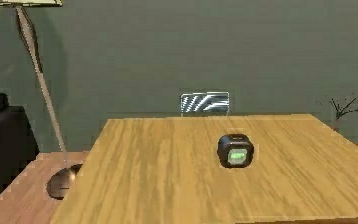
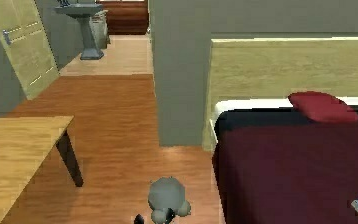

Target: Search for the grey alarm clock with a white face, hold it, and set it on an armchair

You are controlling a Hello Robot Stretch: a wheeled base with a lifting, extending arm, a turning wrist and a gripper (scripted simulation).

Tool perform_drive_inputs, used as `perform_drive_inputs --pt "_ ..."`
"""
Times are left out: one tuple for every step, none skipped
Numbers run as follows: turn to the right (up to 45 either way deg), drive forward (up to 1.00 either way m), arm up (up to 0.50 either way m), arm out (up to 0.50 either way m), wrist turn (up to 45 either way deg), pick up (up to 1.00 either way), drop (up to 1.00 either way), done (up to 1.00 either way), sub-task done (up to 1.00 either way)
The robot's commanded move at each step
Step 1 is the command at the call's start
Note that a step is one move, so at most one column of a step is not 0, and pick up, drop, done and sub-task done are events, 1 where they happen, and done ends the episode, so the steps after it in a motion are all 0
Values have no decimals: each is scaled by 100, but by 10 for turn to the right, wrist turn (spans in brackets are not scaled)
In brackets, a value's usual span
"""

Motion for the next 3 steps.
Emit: perform_drive_inputs --pt "0 5 0 0 0 0 0 0 0" --pt "-450 0 0 0 0 0 0 0 0" --pt "-390 0 0 0 0 0 0 0 0"
